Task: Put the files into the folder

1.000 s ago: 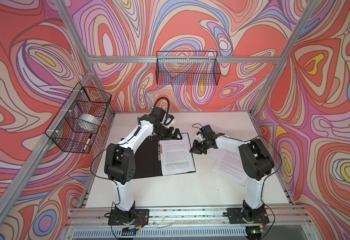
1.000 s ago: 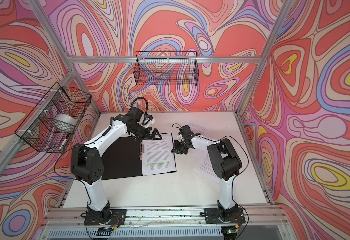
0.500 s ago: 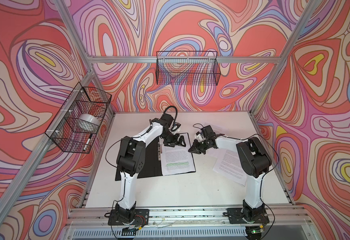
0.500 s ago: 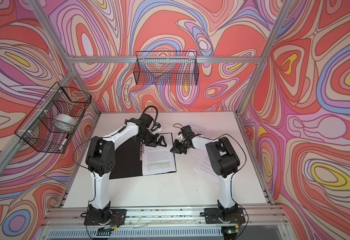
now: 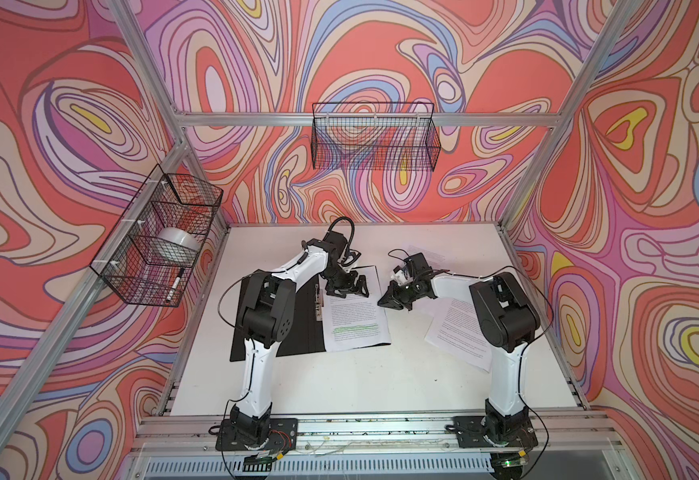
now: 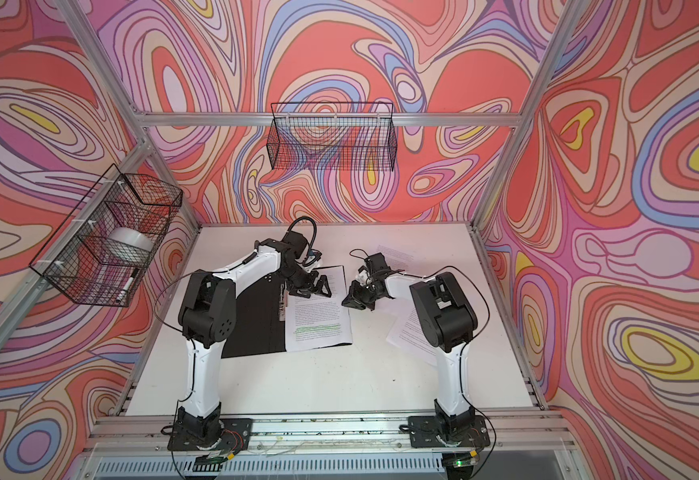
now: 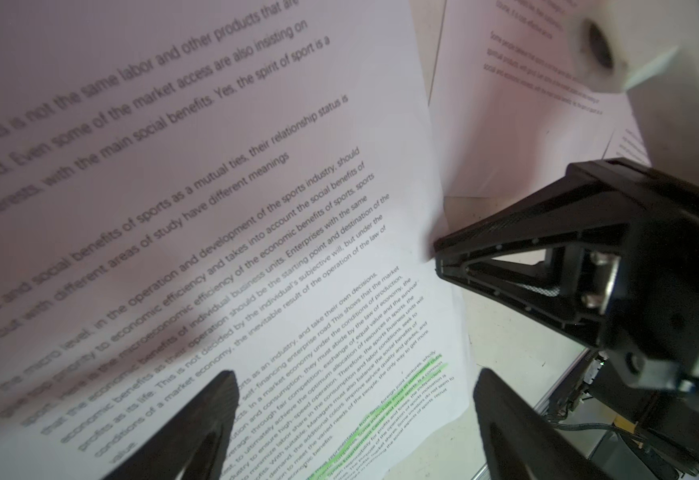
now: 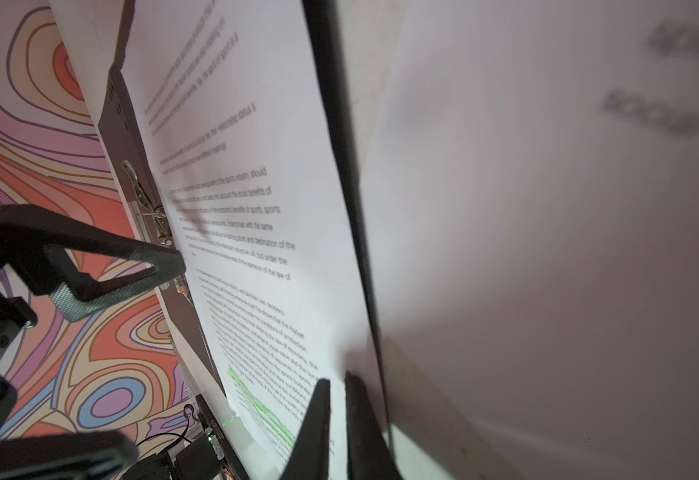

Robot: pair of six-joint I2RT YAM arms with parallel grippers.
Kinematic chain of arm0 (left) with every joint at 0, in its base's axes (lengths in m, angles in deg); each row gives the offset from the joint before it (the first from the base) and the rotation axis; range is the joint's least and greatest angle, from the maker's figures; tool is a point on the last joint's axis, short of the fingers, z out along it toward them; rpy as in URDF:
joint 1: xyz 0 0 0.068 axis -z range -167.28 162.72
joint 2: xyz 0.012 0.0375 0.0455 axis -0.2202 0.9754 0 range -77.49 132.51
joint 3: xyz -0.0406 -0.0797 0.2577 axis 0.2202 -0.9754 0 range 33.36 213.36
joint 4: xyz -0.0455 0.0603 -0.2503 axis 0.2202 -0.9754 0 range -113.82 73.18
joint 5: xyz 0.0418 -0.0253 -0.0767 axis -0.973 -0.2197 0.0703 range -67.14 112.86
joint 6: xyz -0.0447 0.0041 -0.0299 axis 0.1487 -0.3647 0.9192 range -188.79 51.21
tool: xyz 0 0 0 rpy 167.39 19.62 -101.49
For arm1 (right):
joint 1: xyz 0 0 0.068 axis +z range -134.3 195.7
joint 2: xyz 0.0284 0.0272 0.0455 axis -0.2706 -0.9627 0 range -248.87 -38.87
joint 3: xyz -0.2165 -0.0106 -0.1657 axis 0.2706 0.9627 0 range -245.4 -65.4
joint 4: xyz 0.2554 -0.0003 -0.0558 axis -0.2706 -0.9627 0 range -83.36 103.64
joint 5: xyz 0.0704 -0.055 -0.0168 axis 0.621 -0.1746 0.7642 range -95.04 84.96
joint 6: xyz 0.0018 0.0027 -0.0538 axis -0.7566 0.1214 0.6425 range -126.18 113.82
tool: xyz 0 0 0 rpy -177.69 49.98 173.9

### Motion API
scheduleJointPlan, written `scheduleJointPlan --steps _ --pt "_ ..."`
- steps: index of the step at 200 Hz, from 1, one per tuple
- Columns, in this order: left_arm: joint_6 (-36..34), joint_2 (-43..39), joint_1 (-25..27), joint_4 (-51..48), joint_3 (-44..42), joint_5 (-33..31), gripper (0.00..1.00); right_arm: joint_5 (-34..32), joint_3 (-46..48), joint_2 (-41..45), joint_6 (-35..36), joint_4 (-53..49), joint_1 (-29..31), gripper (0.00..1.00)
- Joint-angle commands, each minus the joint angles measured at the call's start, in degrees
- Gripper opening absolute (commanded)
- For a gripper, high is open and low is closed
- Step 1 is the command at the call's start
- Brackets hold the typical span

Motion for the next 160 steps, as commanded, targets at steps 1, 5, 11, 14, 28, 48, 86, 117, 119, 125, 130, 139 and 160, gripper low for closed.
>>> scheduleJointPlan --steps 1,5,11,14,28,48,86,117,119,125,130,139,160 --pt "-0.27 0.68 0.35 -2.75 2.49 -2.82 0.9 -0.24 0.95 -2.01 -0.03 -0.05 -0.13 0.1" --pt "-0.47 0.5 0.34 -2.96 2.93 -3.03 0.9 -0.09 0.86 -2.0 -0.01 -0.09 -0.11 0.1" --pt "-0.65 0.12 0.29 -3.28 3.49 -3.44 0.91 0.01 0.72 -2.08 -0.04 -0.09 -0.06 0.1" --pt "-0.75 -0.15 0.32 -3.4 3.84 -3.58 0.91 0.06 0.63 -2.1 -0.04 -0.16 -0.09 0.1" --pt "-1.37 -1.37 0.33 -4.31 5.49 -3.85 0.92 0.11 0.41 -2.04 -0.19 -0.18 -0.1 0.1" --pt "-3.12 -3.69 0.35 -6.88 9.45 -4.43 0.96 -0.23 0.49 -1.3 -0.48 0.02 -0.13 0.11" --pt "-7.4 -11.95 0.1 -8.69 14.42 -10.19 1.0 -0.22 0.49 4.0 0.02 0.28 -0.05 0.13" --pt "-8.46 -18.47 -1.95 -8.87 14.59 -13.05 1.0 -1.68 -1.54 8.61 2.05 -4.81 0.99 0.15" --pt "-8.47 -18.81 -2.2 -8.88 14.51 -13.14 1.0 -1.77 -1.71 8.7 2.15 -5.2 1.13 0.15" --pt "-8.38 -19.97 -2.95 -8.75 14.32 -13.4 1.0 -1.96 -2.15 9.51 2.51 -6.44 1.62 0.15" --pt "-8.2 -20.85 -3.63 -8.71 14.24 -13.51 1.0 -2.08 -2.58 10.03 2.95 -7.52 2.1 0.15" --pt "-7.63 -22.23 -5.28 -8.63 13.98 -13.32 1.0 -2.49 -3.5 10.67 3.62 -9.76 3.09 0.15" --pt "-5.19 -25.01 -10.11 -7.76 13.13 -11.3 0.99 -3.73 -5.52 11.98 5.74 -14.99 6.67 0.15"
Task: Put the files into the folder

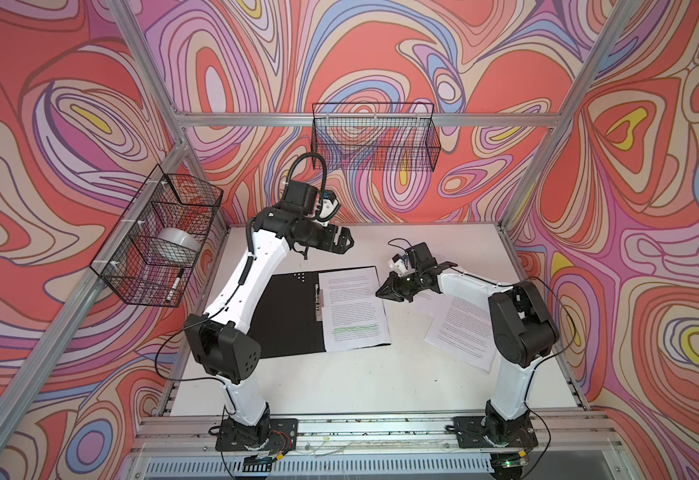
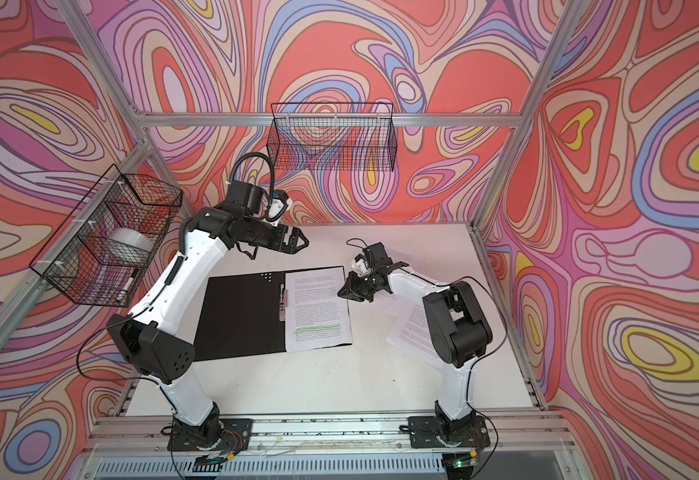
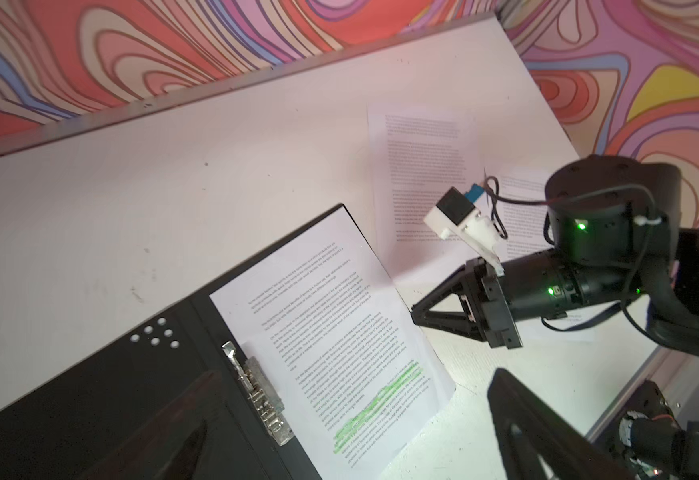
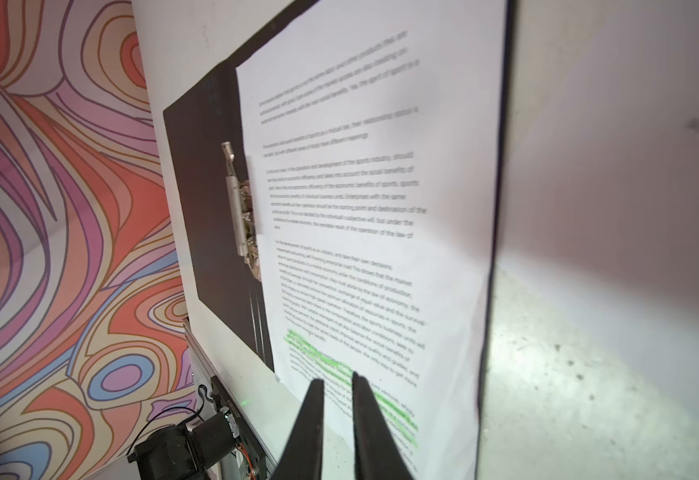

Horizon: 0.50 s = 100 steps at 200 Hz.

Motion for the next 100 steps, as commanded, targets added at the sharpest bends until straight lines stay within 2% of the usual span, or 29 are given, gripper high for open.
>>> scheduleJointPlan --steps 1,41,71,100 --pt "1.62 -1.6 -4.8 -1.63 -0.77 0.1 1.0 -1.93 -2.44 2.41 3.48 -7.78 3.92 0.15" --pt "5.4 -5.01 -12.79 0.34 -3.83 5.11 1.0 -4.99 -1.52 5.9 3.49 -12.32 8.67 0.14" --pt "3.96 -5.96 -13.67 1.45 -7.6 4.85 1.0 -6.17 1.55 8.75 3.27 -10.07 9.55 0.14" --pt "1.49 -5.68 -13.84 2.15 -11.99 5.63 1.0 -13.88 2.04 9.14 4.16 -8.7 9.59 0.14"
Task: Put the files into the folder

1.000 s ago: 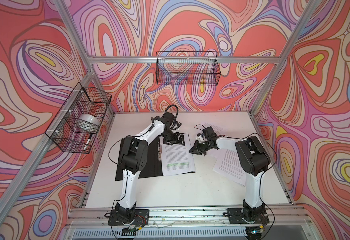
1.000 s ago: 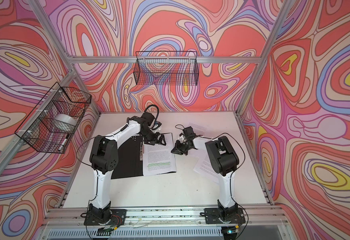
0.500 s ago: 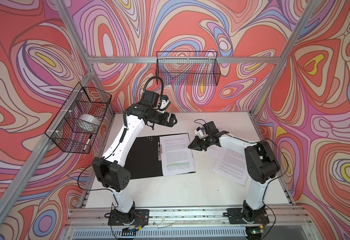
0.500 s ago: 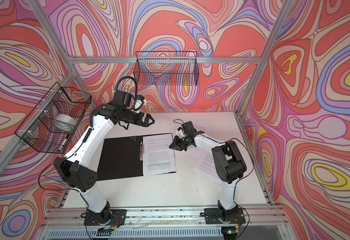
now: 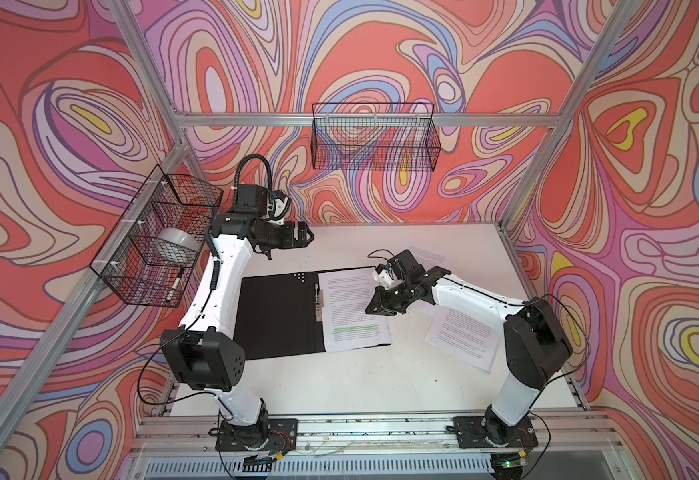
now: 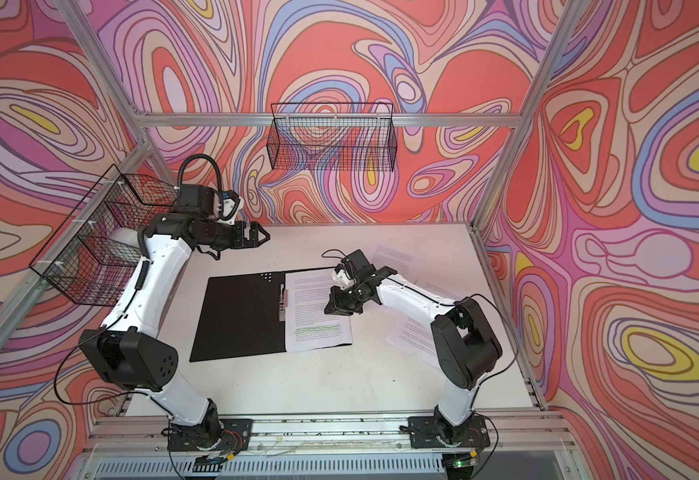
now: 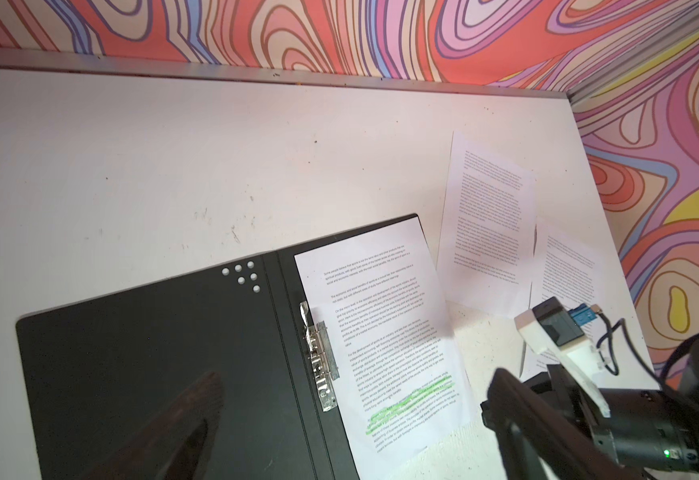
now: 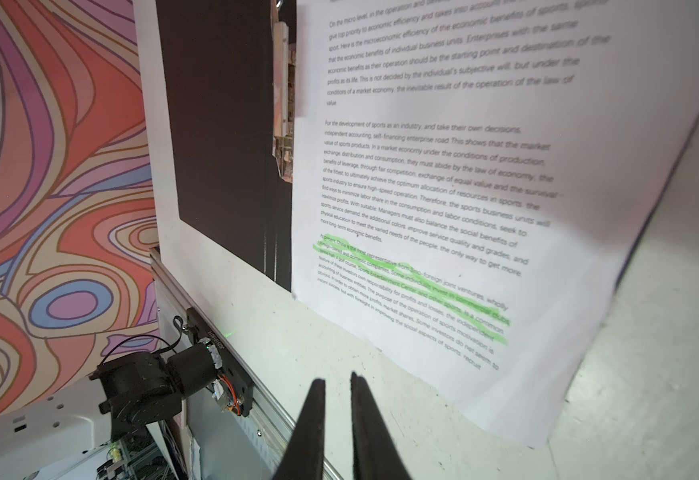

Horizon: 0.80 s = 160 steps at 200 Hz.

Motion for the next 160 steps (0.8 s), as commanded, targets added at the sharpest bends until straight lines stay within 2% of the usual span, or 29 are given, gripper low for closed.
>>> scheduleJointPlan --steps 1,18,38,66,96,124,160 --pt "-2.15 -1.12 -0.1 0.93 -3.28 1.74 0.99 -7.68 0.78 1.22 1.44 0.93 -0.09 0.14" --pt "-2.28 -0.18 -0.1 0.48 -6.06 3.78 1.0 -12.79 -0.87 -0.26 1.47 2.27 -0.08 0.14" --pt "-2.26 1.23 -0.1 -1.55 -9.64 6.14 1.0 -15.44 -3.17 -4.08 0.98 4.59 -0.1 0.13" --pt "-2.85 3.38 -0.1 -2.68 -14.03 7.54 0.98 -9.32 -5.19 -8.94 0.83 9.77 -0.09 0.12" --pt "-1.28 5.08 -0.37 -1.38 -14.06 8.08 0.97 -4.24 -7.59 -10.97 3.16 6.89 0.01 0.12" --pt "-1.78 5.78 -0.58 -1.26 -12.06 7.3 0.97 -2.57 -6.8 -8.44 4.51 3.58 1.97 0.12" --pt "-0.03 6.56 -1.99 -2.73 -7.2 4.94 0.98 -3.91 -7.43 -7.01 4.96 -1.67 8.55 0.12"
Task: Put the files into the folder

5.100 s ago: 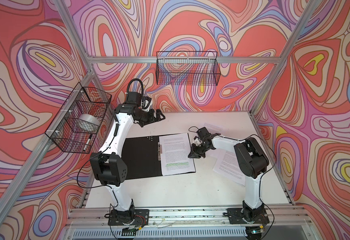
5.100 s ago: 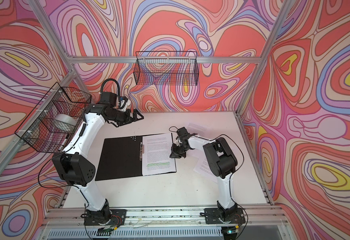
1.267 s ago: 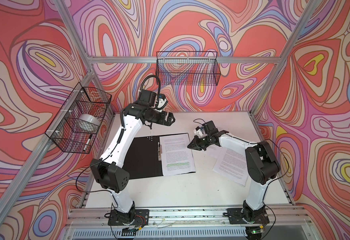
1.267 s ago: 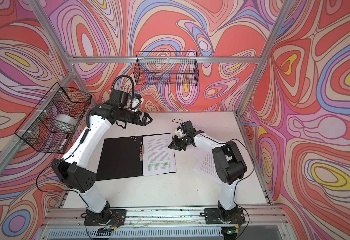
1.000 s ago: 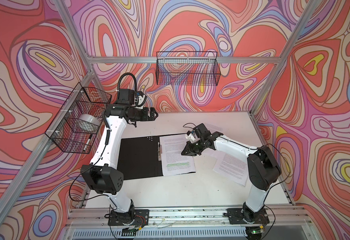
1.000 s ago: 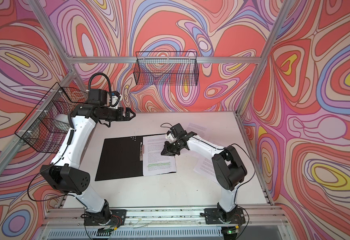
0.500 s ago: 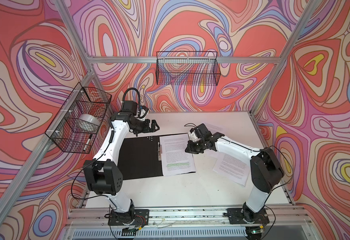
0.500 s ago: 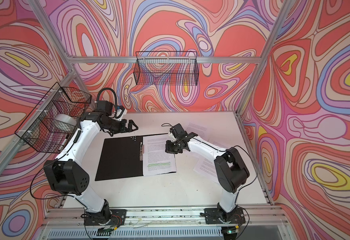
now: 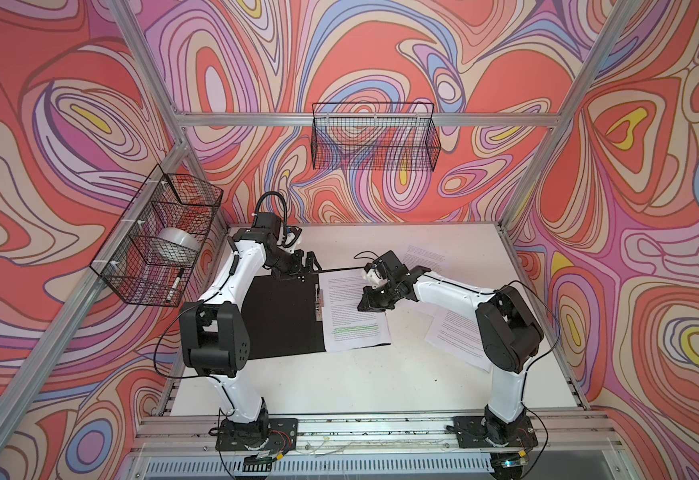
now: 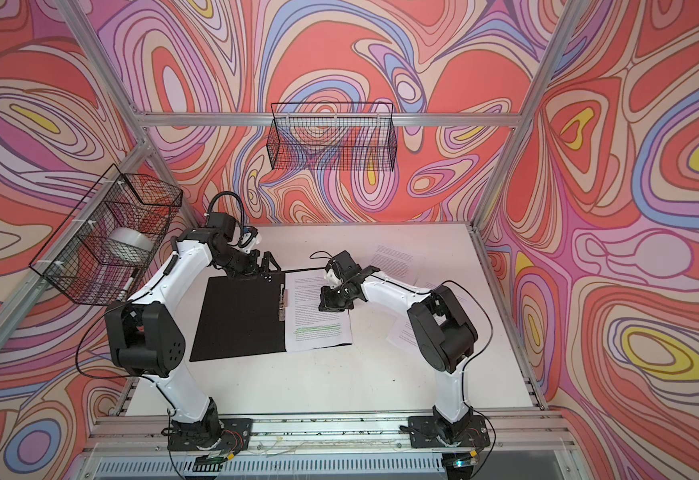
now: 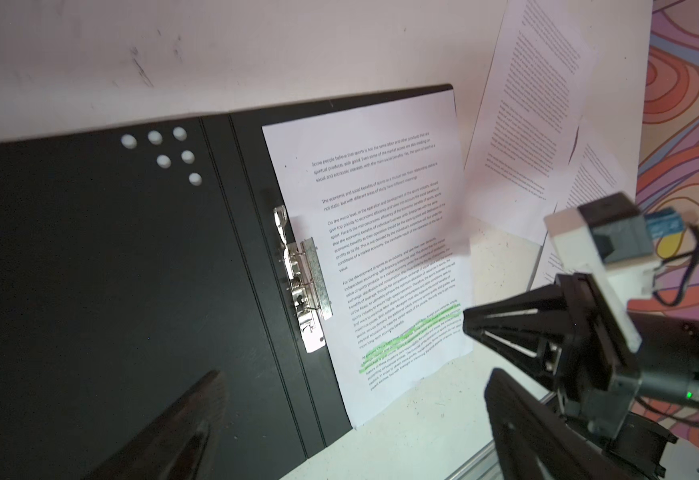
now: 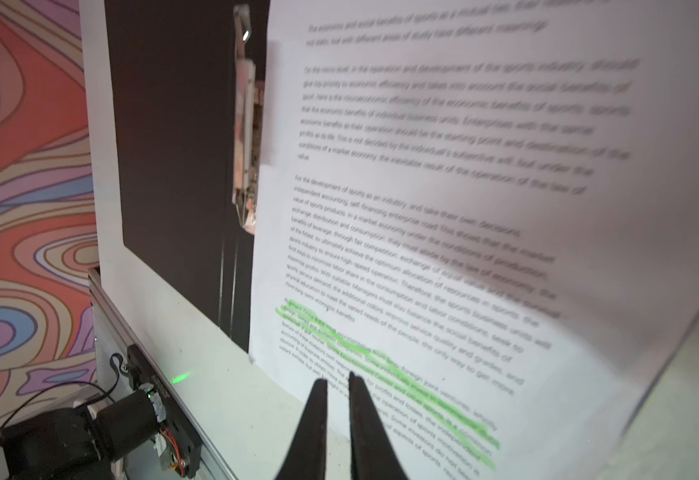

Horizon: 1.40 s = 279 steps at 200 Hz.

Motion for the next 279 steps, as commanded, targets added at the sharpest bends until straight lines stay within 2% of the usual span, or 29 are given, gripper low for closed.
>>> scheduleJointPlan --steps 1,53,91,140,279 --pt "1.3 0.65 -1.64 -1.56 3.94 -1.15 0.98 0.29 -1.34 2.73 1.21 -4.12 4.85 0.12" --pt "3.99 0.5 -3.95 -2.25 6.98 1.59 0.98 -1.91 -1.57 0.55 -2.11 -2.57 13.54 0.12" --pt "4.88 -0.04 -3.95 -1.11 5.83 3.04 0.98 -1.96 -2.27 -1.79 -2.99 -1.94 16.66 0.12" --pt "4.87 -0.3 -3.95 -0.68 4.81 3.15 0.98 -1.5 -4.19 -5.59 -2.39 -3.52 18.43 0.12" --pt "5.05 -0.68 -3.97 0.35 2.71 2.46 0.98 -1.5 -9.8 -13.05 0.69 -5.83 18.55 0.12"
